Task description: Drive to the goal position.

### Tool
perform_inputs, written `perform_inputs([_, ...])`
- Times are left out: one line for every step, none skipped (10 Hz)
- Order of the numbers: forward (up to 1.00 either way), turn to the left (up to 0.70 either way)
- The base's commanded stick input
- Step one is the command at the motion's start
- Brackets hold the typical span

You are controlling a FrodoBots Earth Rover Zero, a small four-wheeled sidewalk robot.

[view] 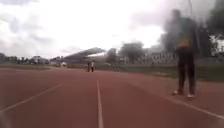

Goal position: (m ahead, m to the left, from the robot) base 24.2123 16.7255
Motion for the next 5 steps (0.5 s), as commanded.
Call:
perform_inputs([0.70, 0.00])
perform_inputs([0.70, 0.00])
perform_inputs([0.70, 0.00])
perform_inputs([0.70, 0.00])
perform_inputs([0.70, 0.00])
